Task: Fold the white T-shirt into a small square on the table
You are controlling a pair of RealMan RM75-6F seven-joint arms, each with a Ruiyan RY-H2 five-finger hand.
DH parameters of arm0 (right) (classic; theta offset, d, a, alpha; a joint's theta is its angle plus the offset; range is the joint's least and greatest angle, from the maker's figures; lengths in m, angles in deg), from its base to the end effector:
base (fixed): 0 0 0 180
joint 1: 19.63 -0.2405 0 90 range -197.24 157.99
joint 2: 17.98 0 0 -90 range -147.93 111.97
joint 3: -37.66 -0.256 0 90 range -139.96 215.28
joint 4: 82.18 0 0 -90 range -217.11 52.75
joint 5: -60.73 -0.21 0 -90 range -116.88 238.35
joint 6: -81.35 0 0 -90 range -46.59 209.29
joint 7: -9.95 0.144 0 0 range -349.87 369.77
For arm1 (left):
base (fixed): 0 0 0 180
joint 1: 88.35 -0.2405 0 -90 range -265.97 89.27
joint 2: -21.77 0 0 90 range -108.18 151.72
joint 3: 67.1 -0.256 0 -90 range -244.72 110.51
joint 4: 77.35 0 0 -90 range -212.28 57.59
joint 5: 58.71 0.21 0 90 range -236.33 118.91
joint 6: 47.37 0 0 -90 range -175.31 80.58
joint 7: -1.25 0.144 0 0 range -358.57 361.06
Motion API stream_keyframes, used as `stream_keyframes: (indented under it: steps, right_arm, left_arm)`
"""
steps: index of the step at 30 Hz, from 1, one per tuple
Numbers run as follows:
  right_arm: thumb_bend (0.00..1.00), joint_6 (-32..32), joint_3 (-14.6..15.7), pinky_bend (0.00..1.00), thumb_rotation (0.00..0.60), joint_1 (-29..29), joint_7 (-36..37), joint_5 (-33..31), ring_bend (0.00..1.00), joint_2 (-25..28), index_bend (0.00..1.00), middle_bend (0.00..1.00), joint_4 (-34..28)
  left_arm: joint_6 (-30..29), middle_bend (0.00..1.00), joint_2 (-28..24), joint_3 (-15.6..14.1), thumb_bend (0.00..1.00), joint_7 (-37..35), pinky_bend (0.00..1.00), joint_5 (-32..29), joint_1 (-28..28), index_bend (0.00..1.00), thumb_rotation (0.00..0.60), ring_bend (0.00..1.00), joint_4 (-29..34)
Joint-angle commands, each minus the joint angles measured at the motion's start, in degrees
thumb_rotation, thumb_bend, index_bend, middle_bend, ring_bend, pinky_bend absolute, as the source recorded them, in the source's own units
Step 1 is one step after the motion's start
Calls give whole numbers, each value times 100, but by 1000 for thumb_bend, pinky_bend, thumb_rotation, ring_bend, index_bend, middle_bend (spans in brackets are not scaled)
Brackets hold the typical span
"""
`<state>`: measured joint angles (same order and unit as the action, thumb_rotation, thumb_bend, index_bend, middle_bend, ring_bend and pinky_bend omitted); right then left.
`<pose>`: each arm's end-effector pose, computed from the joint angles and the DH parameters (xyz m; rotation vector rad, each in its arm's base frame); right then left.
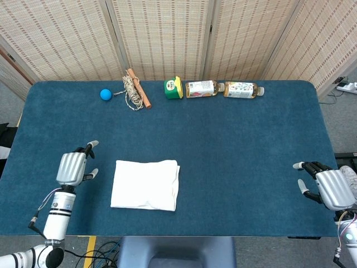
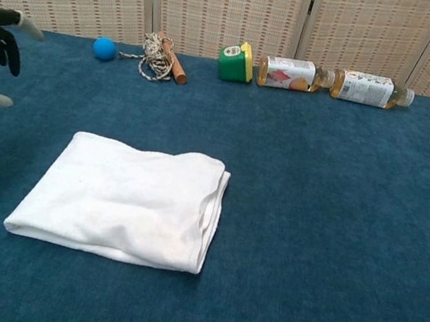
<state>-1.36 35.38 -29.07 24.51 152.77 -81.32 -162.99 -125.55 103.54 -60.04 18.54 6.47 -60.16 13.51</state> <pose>-0.3260 -0.2079 0.1726 1.5193 -0.8889 0.9956 -0.2260 0.2987 0.0646 -1.4309 -0.9202 -0.9648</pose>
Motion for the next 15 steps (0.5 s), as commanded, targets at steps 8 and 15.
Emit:
stream_keyframes:
  steps: [8,15]
  right_arm:
    - [486,-16,81,195,600,94,-103,-71,99,-20,108,122,62]
    - [487,-33,137,195,600,223,-177,-193,99,-8,100,122,-38]
  left_arm:
    - [-924,374,-498,-564,218,-1037,459,797,-1108,188,600,304,-111]
    - [-1443,374,-663,-876,218,-1472,446,1462,-1630,190,600,304,-325]
